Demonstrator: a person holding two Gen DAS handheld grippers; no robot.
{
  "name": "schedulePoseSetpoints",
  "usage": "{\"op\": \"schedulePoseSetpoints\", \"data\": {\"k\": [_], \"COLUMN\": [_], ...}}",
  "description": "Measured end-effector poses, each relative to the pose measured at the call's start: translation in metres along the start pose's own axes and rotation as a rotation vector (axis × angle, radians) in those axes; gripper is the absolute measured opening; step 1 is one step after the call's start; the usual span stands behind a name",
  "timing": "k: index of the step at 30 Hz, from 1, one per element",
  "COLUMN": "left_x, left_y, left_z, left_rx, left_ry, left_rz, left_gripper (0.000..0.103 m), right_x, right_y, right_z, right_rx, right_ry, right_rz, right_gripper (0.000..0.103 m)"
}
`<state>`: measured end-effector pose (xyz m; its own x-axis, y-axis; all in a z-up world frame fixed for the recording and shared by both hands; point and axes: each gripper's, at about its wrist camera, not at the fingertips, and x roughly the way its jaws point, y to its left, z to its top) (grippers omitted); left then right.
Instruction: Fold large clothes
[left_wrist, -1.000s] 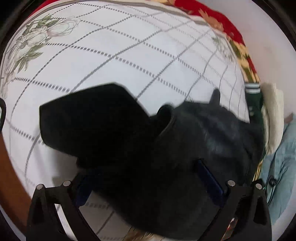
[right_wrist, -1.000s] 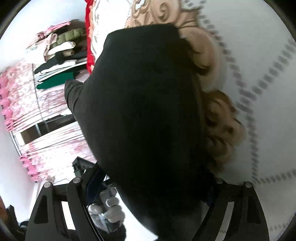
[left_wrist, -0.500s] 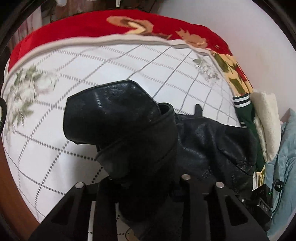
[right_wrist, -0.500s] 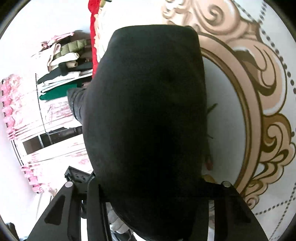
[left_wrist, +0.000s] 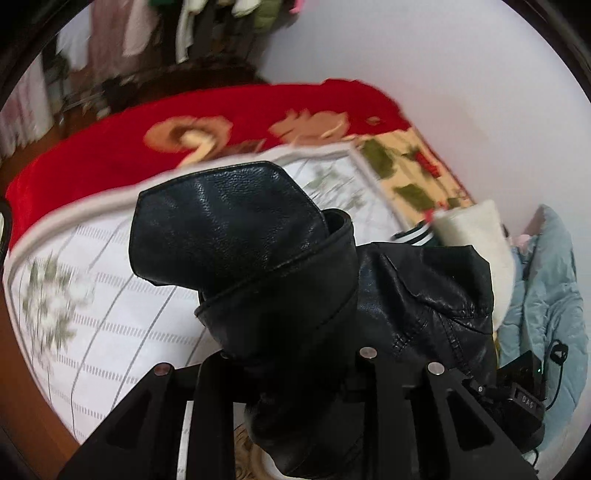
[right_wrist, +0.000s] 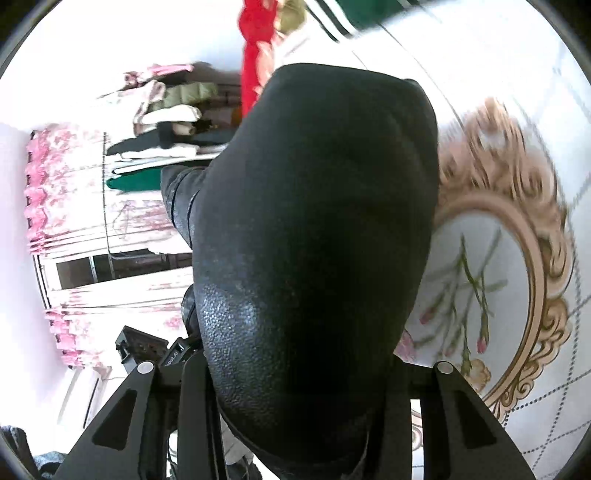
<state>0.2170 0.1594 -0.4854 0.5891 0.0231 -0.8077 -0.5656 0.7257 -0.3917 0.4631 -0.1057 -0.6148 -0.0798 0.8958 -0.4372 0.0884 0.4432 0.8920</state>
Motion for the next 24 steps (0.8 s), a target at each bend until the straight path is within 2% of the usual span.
{"op": "schedulePoseSetpoints", "data": {"k": [3, 7, 14, 19, 21, 24], "left_x": [-0.005, -0.012, -0.022, 0.008, 0.037, 0.095], "left_y": [-0.032, -0.079, -0.192, -0.267, -0.293, -0.318], "left_z": [0.030, 0.073, 0.163, 0.195, 0.194, 0.176], "left_rx": [0.037, 0.074, 0.148, 0.187, 0.188, 0.182], "left_ry": [-0.023, -0.057, -0.140, -0.156, -0.137, -0.073], "left_rz": [-0.044, -0.105, -0.222, -0.285, -0.307, -0.326], "left_gripper": [0.024, 0.024, 0.024, 0.024, 0.024, 0.024], "right_x": [-0.020, -0.049, -0.127, -0.198, -0.223, -0.262], "right_y": [0.040, 0.106, 0.210, 0.231, 0.222, 0.188], "right_z": [0.028, 0.084, 0.190, 0.268, 0.303, 0.360], "right_rx": [-0.029, -0.076, -0.170, -0.197, -0.198, -0.161], "right_ry": [-0.040, -0.106, -0.217, -0.256, -0.254, -0.244], "right_rz": [0.003, 0.002, 0.035, 0.033, 0.017, -0.013], "right_gripper": [0.041, 0.041, 0.041, 0.041, 0.041, 0.041]}}
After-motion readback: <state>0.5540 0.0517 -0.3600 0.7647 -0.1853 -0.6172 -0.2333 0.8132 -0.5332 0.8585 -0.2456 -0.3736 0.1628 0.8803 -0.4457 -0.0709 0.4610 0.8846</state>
